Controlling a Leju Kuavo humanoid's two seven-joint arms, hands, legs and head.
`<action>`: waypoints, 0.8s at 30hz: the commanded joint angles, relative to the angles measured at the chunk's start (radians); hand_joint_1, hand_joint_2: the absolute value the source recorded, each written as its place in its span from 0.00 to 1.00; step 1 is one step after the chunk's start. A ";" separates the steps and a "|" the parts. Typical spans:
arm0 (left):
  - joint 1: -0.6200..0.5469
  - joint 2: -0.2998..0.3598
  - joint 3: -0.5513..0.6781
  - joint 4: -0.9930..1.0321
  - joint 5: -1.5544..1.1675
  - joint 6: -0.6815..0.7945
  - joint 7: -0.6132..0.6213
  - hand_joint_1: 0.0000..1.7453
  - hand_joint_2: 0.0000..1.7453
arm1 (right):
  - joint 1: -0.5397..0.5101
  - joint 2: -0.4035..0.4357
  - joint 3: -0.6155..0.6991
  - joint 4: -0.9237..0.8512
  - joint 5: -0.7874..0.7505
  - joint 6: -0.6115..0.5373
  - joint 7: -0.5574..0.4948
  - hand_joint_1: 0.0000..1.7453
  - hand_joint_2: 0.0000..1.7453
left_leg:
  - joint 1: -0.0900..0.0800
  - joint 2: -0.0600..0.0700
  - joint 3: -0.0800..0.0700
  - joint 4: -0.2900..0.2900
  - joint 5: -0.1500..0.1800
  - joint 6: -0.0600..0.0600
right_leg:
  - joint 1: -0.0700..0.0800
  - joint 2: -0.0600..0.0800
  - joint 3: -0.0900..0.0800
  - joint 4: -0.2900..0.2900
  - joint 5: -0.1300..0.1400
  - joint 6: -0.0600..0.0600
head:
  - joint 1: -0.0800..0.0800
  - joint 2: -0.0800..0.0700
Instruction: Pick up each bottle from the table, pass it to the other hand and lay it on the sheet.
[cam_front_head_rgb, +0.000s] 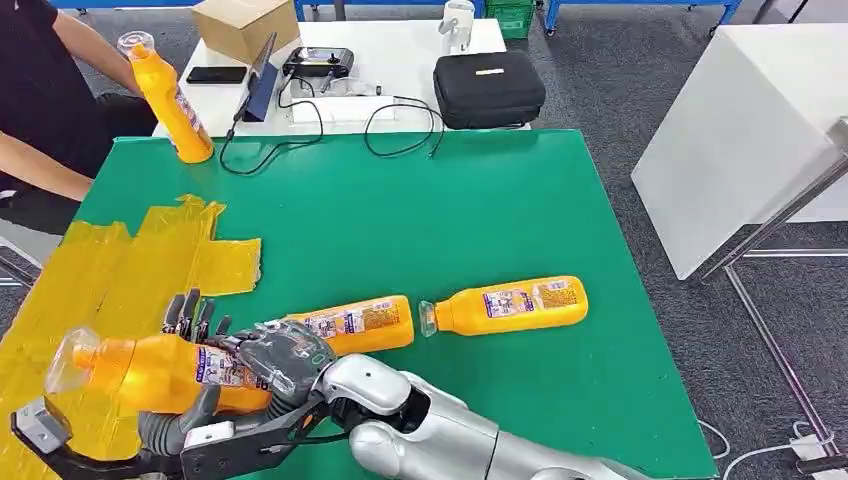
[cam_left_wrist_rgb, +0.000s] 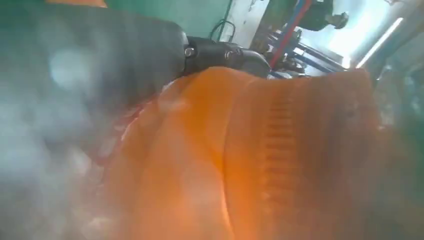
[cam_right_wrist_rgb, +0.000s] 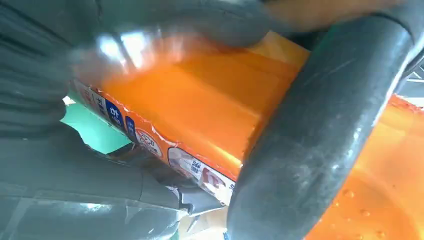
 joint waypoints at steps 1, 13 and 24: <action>-0.093 -0.023 0.017 0.055 0.008 0.022 -0.006 1.00 1.00 | 0.012 0.001 0.137 0.052 -0.019 0.056 -0.006 1.00 1.00 | 0.000 -0.003 0.003 -0.002 0.001 0.000 | 0.000 -0.004 0.003 -0.002 -0.001 0.000 | 0.000 0.000; -0.094 -0.035 0.025 0.054 0.030 0.035 -0.007 1.00 1.00 | 0.006 -0.005 0.132 0.063 -0.041 0.060 0.004 1.00 1.00 | 0.000 -0.004 0.004 -0.003 0.000 0.000 | 0.000 -0.006 0.006 -0.003 -0.001 0.001 | 0.000 0.000; -0.110 -0.055 0.018 0.019 -0.143 0.223 -0.079 1.00 1.00 | 0.018 -0.013 0.093 0.076 -0.057 0.039 0.036 1.00 1.00 | 0.000 -0.004 0.003 -0.002 0.001 0.000 | 0.000 -0.005 0.004 -0.002 -0.001 0.001 | 0.000 0.000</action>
